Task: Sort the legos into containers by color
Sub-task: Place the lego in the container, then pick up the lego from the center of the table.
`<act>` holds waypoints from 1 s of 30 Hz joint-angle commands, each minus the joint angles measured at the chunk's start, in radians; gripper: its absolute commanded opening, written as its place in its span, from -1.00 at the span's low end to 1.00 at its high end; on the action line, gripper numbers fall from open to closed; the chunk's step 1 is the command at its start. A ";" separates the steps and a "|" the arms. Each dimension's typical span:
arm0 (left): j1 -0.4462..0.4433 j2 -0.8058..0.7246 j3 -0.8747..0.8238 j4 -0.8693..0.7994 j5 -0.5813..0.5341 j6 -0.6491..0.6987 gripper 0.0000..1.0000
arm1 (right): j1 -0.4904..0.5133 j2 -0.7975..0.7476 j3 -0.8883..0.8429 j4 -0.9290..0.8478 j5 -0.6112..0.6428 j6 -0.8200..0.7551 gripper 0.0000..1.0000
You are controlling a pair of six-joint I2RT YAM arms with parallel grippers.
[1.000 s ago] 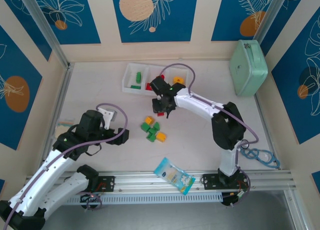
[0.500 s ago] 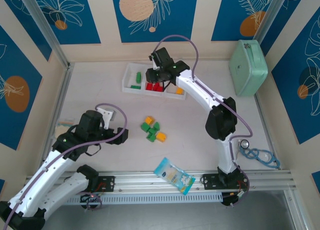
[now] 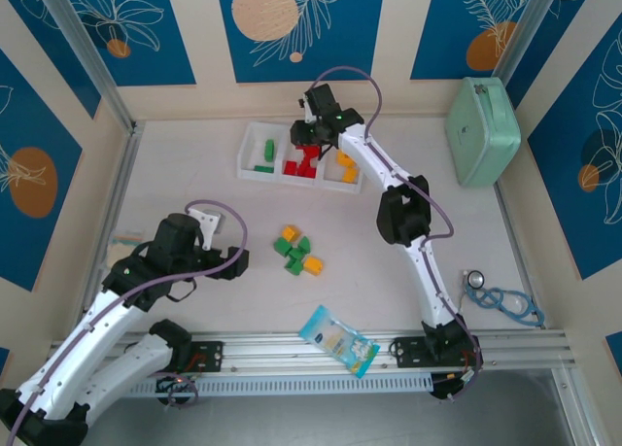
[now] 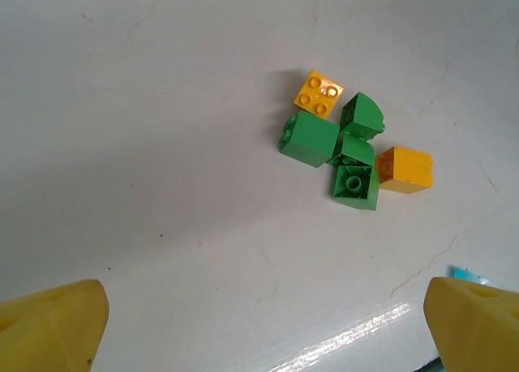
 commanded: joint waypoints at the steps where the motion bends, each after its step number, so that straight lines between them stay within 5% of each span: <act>1: 0.008 0.001 -0.003 0.007 -0.001 0.014 0.99 | -0.020 0.064 0.091 -0.055 -0.070 0.023 -0.13; 6: 0.009 0.013 -0.001 0.007 0.014 0.017 0.99 | -0.027 0.053 0.106 -0.083 -0.087 0.039 0.37; 22: 0.009 0.116 0.031 0.048 0.230 0.058 0.99 | 0.046 -0.478 -0.045 -0.245 -0.009 -0.021 0.74; 26: 0.002 0.225 0.102 0.042 0.248 0.065 0.99 | 0.047 -0.672 -0.249 -0.248 -0.002 -0.051 0.75; 30: -0.002 0.339 0.168 0.057 0.236 0.079 0.99 | 0.030 -0.938 -0.691 -0.099 -0.017 -0.027 0.76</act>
